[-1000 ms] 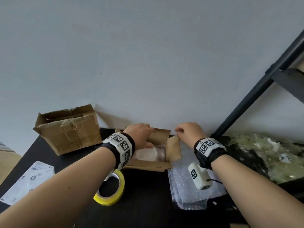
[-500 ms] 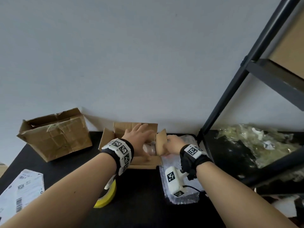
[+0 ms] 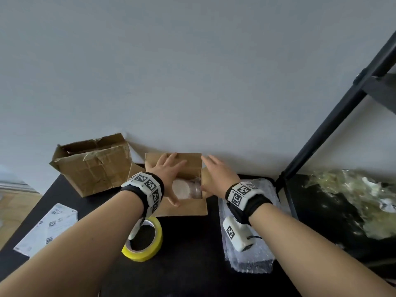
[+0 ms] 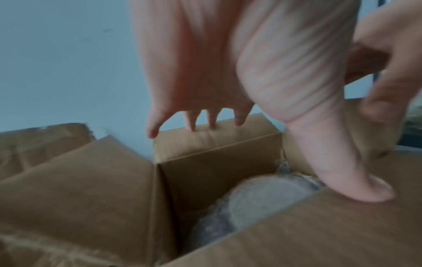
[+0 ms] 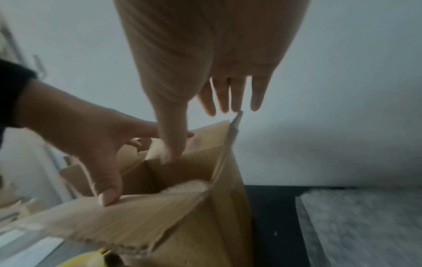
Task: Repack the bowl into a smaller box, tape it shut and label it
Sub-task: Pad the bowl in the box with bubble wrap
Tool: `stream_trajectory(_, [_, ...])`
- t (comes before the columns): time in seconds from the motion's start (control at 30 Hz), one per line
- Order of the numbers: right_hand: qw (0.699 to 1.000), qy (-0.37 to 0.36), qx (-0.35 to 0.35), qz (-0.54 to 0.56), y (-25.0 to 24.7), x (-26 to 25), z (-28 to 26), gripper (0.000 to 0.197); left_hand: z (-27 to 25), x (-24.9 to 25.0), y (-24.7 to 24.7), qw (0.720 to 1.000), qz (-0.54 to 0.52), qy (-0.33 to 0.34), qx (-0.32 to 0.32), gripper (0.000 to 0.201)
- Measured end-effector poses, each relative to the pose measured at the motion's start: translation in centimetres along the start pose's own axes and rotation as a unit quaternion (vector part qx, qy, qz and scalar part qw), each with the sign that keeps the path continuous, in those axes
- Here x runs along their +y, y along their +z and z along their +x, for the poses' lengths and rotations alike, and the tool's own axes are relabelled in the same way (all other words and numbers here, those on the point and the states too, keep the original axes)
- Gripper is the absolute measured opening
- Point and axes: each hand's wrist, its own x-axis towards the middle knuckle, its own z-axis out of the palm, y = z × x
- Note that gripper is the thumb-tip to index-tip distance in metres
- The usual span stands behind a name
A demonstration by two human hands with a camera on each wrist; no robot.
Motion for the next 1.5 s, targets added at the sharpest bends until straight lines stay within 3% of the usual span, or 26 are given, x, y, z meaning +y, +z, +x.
stream_trajectory(0.07, [0.995, -0.045, -0.04, -0.074, 0.2, -0.9, 0.6, 0.101, -0.1, -1.3, 0.0, 1.0, -0.015, -0.021, -0.017, 0.136])
stream_trajectory(0.2, [0.978, -0.019, -0.128, -0.165, 1.1, -1.1, 1.9, 0.129, -0.4, -2.9, 0.1, 0.998, -0.002, -0.033, -0.048, 0.136])
stream_trajectory(0.4, [0.955, 0.008, -0.166, -0.245, 1.4, -2.1, 3.4, 0.135, -0.2, -4.5, 1.1, 0.997, 0.006, -0.04, -0.066, 0.143])
stream_trajectory(0.5, [0.95, 0.015, -0.153, -0.27, 1.3, -2.9, 3.9, 0.114, 0.0, -4.5, 1.1, 0.997, 0.006, -0.047, -0.063, 0.143])
stream_trajectory(0.63, [0.933, -0.029, -0.109, -0.343, 1.4, -4.0, 4.4, 0.052, 0.3, -3.3, 0.1, 0.994, 0.033, -0.069, -0.079, 0.13])
stream_trajectory(0.67, [0.932, -0.032, -0.109, -0.344, 1.4, -4.2, 4.5, 0.044, 0.5, -3.2, 0.0, 0.994, 0.027, -0.073, -0.081, 0.126])
stream_trajectory(0.73, [0.947, -0.003, -0.131, -0.292, 1.5, -4.3, 4.6, 0.052, 0.8, -3.3, 0.1, 0.993, 0.008, -0.076, -0.087, 0.128])
stream_trajectory(0.87, [0.967, 0.072, -0.201, -0.141, 1.3, -3.1, 4.6, 0.099, 0.9, -3.6, 0.5, 0.994, -0.003, -0.062, -0.089, 0.132])
stream_trajectory(1.2, [0.98, 0.098, -0.172, -0.017, 2.0, -2.1, 3.7, 0.108, 1.0, -4.7, 1.3, 0.997, -0.049, -0.034, -0.055, 0.125])
stream_trajectory(1.5, [0.988, 0.075, -0.131, -0.029, 2.2, -1.1, 2.3, 0.113, 0.3, -4.7, 1.6, 0.999, -0.028, -0.019, -0.029, 0.128])
